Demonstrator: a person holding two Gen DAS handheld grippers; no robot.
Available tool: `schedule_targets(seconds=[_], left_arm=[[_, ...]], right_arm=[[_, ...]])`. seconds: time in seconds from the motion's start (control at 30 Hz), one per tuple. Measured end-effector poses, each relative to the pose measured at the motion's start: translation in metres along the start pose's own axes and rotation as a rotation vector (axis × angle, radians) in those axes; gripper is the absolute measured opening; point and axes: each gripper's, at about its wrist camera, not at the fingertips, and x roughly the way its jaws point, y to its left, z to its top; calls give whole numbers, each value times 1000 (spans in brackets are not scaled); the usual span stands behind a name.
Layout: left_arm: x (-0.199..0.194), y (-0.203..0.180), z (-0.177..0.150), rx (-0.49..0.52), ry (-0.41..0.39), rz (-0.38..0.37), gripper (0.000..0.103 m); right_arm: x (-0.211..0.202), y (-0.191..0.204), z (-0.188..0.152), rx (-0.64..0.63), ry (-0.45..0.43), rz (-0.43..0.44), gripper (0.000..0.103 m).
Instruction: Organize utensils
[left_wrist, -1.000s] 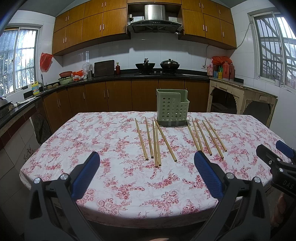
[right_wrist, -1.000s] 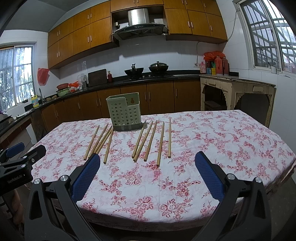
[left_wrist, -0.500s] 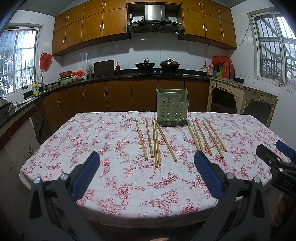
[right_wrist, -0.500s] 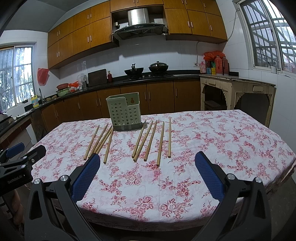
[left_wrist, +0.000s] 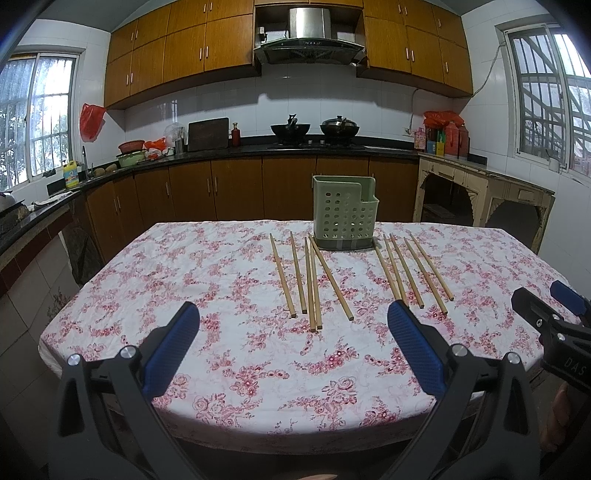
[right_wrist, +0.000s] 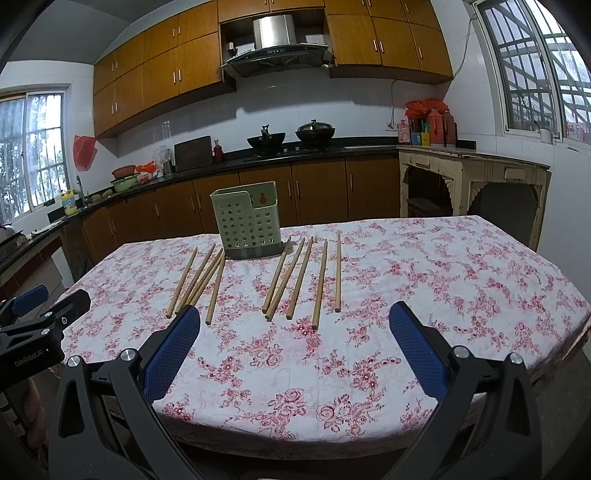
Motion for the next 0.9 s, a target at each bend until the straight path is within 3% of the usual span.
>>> schedule_targets(seconds=[0.2,0.43,0.63,0.7,0.8,0.9], left_arm=[[15,1,-3,6,43,18,99],[63,22,0,-53,171,10,99],[114,43,13,-97,249,26,99],[130,47,15,-100,276,26,90],[157,50,16,-104,332,8,78],[175,53,15,-112,370,-4,73]], right_arm=[[17,-7,-2,21,55,-10,101],[72,-34,12,88,166,-90,101],[144,-56,21,114,310,-92,68],[168,-61,19,134,367,-89,55],[195,-65,17,151,427,-83,44],[218,-63,14,139,469,-95,39]])
